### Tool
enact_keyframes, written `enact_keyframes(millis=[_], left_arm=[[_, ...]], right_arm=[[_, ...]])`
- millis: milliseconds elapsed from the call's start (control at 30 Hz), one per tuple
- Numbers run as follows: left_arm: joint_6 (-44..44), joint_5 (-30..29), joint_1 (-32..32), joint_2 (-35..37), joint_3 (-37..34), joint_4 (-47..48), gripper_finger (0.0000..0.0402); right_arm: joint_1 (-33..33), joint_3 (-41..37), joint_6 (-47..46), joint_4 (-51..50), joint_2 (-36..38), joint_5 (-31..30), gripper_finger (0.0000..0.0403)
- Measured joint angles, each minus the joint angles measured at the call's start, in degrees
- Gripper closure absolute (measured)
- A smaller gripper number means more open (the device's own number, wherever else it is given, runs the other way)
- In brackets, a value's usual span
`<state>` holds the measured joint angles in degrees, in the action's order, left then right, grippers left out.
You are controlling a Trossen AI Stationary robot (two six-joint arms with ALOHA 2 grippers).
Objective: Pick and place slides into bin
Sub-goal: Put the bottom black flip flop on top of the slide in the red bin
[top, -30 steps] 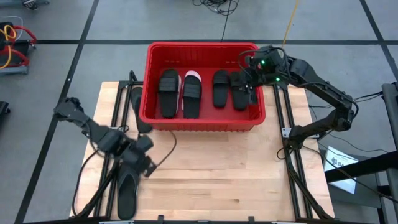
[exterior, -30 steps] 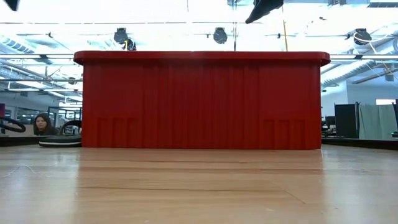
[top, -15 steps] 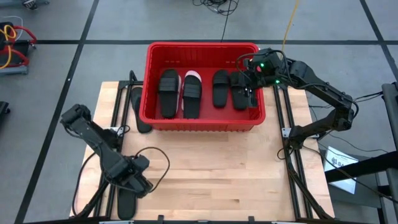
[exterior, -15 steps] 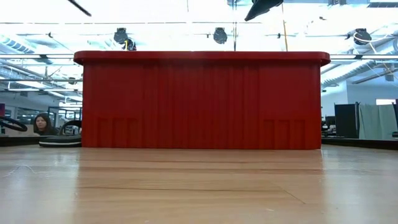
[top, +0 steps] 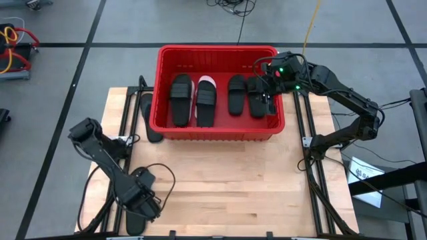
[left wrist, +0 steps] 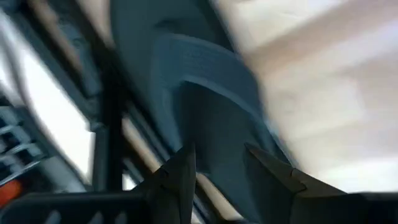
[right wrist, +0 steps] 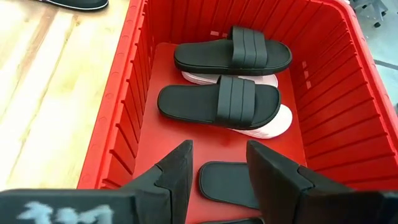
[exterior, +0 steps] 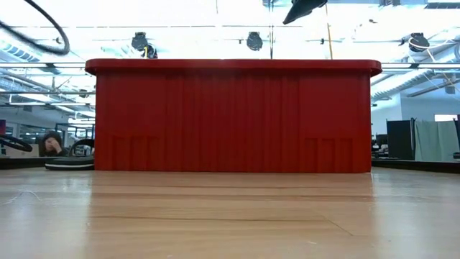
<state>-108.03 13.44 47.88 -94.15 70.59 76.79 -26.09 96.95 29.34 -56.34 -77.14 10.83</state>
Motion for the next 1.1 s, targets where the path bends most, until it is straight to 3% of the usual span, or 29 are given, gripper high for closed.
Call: enact_keyframes(millis=[167,533,1100], left_arm=[[-0.5,0.4,0.0,-1.9,-0.1,4.4,0.0275],[-1.0,-1.0,0.3,-2.3,-1.0,5.0,0.0275],[-2.8,1.1,1.2,-2.3,-11.3,-2.7,0.0275]], right_arm=[[0.0,0.0,0.0,0.6,0.0,0.0,0.0261],[0.0,0.0,0.0,1.3,0.0,0.0,0.0261],[0.0,0.0,0.2,1.3,0.0,0.0,0.0261]])
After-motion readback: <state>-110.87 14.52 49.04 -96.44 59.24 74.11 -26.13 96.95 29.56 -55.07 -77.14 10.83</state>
